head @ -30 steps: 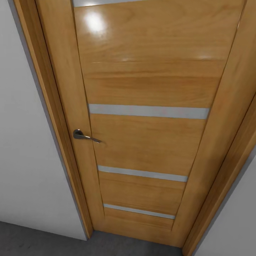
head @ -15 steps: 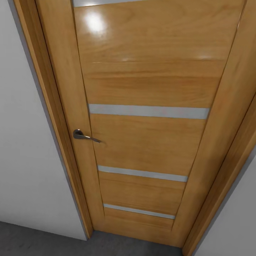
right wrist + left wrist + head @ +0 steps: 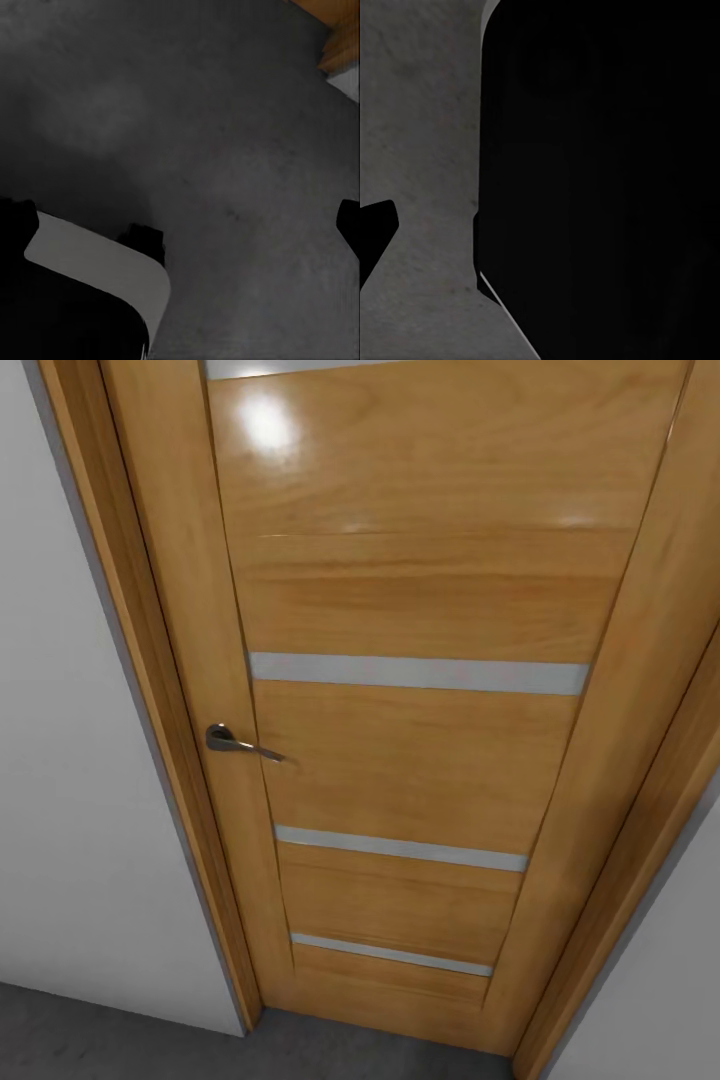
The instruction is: Move the two storage containers from the living room to the garage. In the garage, place one container on the floor and stack the other container on top of it (either order is fine).
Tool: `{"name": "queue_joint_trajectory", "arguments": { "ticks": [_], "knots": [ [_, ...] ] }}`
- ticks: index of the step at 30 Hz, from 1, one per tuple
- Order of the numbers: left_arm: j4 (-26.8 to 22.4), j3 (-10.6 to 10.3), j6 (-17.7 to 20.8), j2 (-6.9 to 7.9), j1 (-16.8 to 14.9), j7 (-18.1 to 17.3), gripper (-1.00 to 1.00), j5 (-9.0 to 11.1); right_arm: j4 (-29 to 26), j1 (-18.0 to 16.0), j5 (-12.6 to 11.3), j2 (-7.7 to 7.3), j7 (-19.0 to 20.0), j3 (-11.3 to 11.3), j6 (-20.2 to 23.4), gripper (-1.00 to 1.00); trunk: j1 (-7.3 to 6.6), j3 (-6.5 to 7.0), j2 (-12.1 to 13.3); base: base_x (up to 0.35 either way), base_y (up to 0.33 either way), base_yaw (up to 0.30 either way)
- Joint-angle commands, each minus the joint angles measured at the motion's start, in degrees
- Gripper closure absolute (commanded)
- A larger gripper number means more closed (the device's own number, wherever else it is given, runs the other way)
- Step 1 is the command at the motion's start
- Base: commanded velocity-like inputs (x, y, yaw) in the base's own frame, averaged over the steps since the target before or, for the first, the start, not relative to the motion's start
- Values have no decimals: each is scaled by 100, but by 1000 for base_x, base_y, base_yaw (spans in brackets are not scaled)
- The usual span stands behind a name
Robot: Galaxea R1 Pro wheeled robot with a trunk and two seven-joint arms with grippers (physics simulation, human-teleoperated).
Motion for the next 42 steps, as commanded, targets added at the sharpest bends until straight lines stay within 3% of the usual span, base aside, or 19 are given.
{"name": "queue_joint_trajectory", "arguments": {
  "ticks": [1,11,13,16,17,19,20,22,28,33,36,42],
  "knots": [
    [-3,0,-2,1,-1,1,-100,48,-50,-83,-61,-18,6,33,36,-100,0,-5,-3,0,0,0],
    [-3,0,-1,3,-1,2,-100,48,-297,-1161,-61,-72,77,33,427,-100,0,-5,-3,0,0,0],
    [-3,0,0,3,-1,1,-100,48,-502,-1225,-57,-87,79,33,513,-100,0,-5,-3,0,0,0],
    [-3,0,-5,3,-1,4,-100,48,-1166,-1278,-62,-237,97,30,848,-100,0,-5,-3,0,0,0],
    [-3,0,-4,3,-1,6,-100,48,-1692,-1288,-67,-318,178,26,1133,-100,0,-5,-3,0,0,0],
    [-4,0,-7,3,-1,8,-100,48,-2106,-1291,-73,-340,217,23,1394,-100,0,-5,-3,0,0,0],
    [-9,0,-6,3,-1,8,-100,48,-2549,-1292,-77,-351,255,15,1727,-100,0,-5,-3,0,0,0],
    [-11,0,-4,7,-1,8,-100,48,-2851,-1292,-78,-350,277,10,1899,-100,0,-5,-3,0,0,0],
    [-11,0,0,16,-1,9,-100,48,-3594,-1294,-107,-338,298,-2,2385,-100,0,-5,-3,0,0,0],
    [-12,0,-1,20,-1,10,-100,48,-4091,-1615,-607,-297,303,-3,3027,-100,0,-5,-3,0,0,0],
    [-12,0,-3,20,-1,10,-100,48,-4267,-1766,-742,-285,302,-2,3242,-100,0,-5,-3,0,0,0],
    [-12,0,-3,13,-1,7,-100,48,-4874,-1845,-797,-260,263,4,3674,-100,0,-5,-3,0,0,0]
  ]
}}
